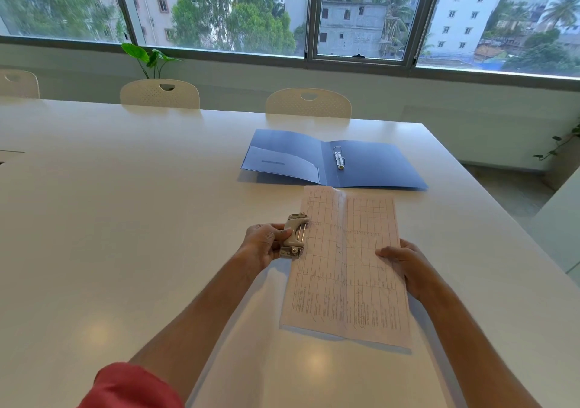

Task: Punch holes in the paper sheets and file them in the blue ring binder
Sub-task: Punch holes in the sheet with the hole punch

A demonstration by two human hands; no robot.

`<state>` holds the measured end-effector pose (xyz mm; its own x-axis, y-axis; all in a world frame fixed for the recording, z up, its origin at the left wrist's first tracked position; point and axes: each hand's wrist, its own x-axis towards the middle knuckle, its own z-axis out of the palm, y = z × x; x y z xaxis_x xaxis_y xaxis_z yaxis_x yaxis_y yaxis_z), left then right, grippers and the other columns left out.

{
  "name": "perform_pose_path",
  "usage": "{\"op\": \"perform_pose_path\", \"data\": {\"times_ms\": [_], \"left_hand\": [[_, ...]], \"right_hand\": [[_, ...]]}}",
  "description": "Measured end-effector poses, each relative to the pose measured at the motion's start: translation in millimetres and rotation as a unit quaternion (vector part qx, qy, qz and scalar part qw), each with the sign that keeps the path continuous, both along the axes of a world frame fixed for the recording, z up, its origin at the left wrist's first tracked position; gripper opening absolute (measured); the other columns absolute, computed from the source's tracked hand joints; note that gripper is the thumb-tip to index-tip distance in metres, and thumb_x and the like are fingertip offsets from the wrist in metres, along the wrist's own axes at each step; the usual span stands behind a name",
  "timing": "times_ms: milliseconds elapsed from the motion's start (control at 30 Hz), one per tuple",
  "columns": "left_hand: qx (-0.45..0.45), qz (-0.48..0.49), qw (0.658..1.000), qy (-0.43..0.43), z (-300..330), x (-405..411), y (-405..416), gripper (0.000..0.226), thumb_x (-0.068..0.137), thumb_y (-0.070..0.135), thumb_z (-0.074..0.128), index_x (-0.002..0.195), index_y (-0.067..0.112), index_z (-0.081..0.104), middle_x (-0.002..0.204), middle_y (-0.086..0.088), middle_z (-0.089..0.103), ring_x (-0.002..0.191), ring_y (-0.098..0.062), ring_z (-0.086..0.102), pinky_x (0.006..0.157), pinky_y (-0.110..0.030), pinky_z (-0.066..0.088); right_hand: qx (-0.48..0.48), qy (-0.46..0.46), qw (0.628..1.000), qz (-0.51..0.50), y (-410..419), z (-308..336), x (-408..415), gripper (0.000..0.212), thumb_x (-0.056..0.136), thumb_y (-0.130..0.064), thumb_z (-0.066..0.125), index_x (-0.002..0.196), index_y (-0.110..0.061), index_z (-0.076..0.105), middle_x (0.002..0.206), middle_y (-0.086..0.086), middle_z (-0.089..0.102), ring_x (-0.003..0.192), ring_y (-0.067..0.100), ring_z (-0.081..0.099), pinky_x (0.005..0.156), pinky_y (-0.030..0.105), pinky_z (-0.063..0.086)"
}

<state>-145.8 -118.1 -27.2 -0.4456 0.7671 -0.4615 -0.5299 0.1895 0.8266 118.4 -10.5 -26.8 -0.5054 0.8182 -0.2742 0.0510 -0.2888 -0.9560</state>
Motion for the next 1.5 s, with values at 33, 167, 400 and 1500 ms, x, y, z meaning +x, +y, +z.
{"op": "perform_pose_path", "data": {"times_ms": [33, 167, 400, 1500], "left_hand": [[0.003, -0.004, 1.0, 0.0, -0.3, -0.4, -0.8, 0.021, 0.082, -0.008, 0.063, 0.102, -0.005, 0.064, 0.094, -0.024, 0.07, 0.075, -0.031, 0.069, 0.063, -0.039, 0.059], [0.017, -0.01, 1.0, -0.006, -1.1, -2.6, -3.0, 0.024, 0.082, -0.006, 0.064, 0.106, -0.005, 0.062, 0.099, -0.026, 0.069, 0.081, -0.034, 0.07, 0.07, -0.042, 0.059], [0.022, -0.035, 0.999, 0.005, 2.1, -6.0, -7.3, 0.034, 0.079, 0.003, 0.071, 0.109, -0.009, 0.061, 0.093, -0.025, 0.07, 0.079, -0.035, 0.07, 0.062, -0.04, 0.058], [-0.016, 0.158, 0.985, 0.062, 14.9, -126.4, -55.6, 0.014, 0.075, 0.0, 0.072, 0.084, -0.002, 0.062, 0.076, -0.016, 0.066, 0.062, -0.026, 0.064, 0.047, -0.034, 0.058]], "right_hand": [[0.004, -0.003, 1.0, 0.0, 0.7, -0.1, -0.2, 0.024, 0.088, 0.003, 0.054, 0.111, 0.001, 0.057, 0.097, 0.019, 0.072, 0.079, 0.029, 0.073, 0.06, 0.034, 0.059], [0.023, -0.018, 1.0, -0.001, 2.9, -0.7, -0.7, 0.023, 0.092, -0.007, 0.054, 0.113, -0.003, 0.061, 0.1, 0.018, 0.073, 0.086, 0.033, 0.072, 0.069, 0.04, 0.058], [0.051, -0.044, 0.997, -0.032, 2.8, -2.5, -5.7, 0.018, 0.093, -0.009, 0.056, 0.106, -0.004, 0.066, 0.093, 0.015, 0.075, 0.085, 0.032, 0.073, 0.078, 0.047, 0.058], [0.0, 0.007, 0.999, -0.049, -2.7, -2.2, -12.2, 0.017, 0.095, -0.007, 0.053, 0.109, -0.005, 0.063, 0.089, 0.02, 0.074, 0.073, 0.033, 0.073, 0.059, 0.039, 0.06]]}}
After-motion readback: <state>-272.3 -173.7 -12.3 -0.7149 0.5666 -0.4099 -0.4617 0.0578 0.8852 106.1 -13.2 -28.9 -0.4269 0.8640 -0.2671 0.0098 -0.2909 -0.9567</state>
